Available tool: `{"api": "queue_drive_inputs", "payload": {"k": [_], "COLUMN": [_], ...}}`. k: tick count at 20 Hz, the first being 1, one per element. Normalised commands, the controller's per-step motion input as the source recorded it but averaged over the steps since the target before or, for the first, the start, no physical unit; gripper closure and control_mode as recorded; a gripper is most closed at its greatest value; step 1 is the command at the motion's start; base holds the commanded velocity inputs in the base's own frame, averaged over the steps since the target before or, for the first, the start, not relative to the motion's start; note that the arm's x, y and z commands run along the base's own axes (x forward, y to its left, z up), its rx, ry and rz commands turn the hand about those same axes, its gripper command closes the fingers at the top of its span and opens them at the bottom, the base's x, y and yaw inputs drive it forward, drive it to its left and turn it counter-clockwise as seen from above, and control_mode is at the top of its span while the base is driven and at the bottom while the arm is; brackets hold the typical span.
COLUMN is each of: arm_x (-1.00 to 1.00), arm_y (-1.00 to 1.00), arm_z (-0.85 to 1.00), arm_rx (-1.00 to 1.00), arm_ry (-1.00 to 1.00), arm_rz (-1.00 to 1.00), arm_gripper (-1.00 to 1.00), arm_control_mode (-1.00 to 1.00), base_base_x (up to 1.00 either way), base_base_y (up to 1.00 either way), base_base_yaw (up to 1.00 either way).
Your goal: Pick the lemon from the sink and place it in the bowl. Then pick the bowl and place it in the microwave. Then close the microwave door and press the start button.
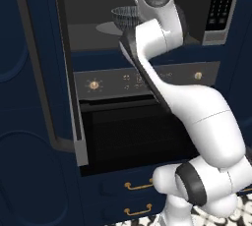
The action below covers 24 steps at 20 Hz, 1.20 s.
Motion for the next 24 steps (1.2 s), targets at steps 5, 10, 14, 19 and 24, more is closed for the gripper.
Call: {"api": "queue_drive_inputs", "payload": {"k": [5, 10, 14, 19, 24], "arm_x": [-1.00, -1.00, -1.00, -0.95, -0.74], "arm_y": [0.10, 0.00, 0.00, 0.04, 0.19], "arm_z": [-0.78, -0.59, -0.56, -0.74, -0.62], "arm_rx": [0.01, 0.09, 0.08, 0.03, 0.14], "arm_ry": [0.06, 0.13, 0.17, 0.11, 0.16], "arm_rz": [0.05, 0.01, 0.00, 0.00, 0.00], "arm_gripper": [-1.00, -1.00, -1.00, -1.00, -1.00], "arm_control_mode": [-1.00, -1.00, -1.00, -1.00, -1.00], "base_base_x": [0.00, 0.00, 0.00, 0.00, 0.00], "base_base_y": [0.00, 0.00, 0.00, 0.00, 0.00], "base_base_yaw": [0.00, 0.00, 0.00, 0.00, 0.00]}}
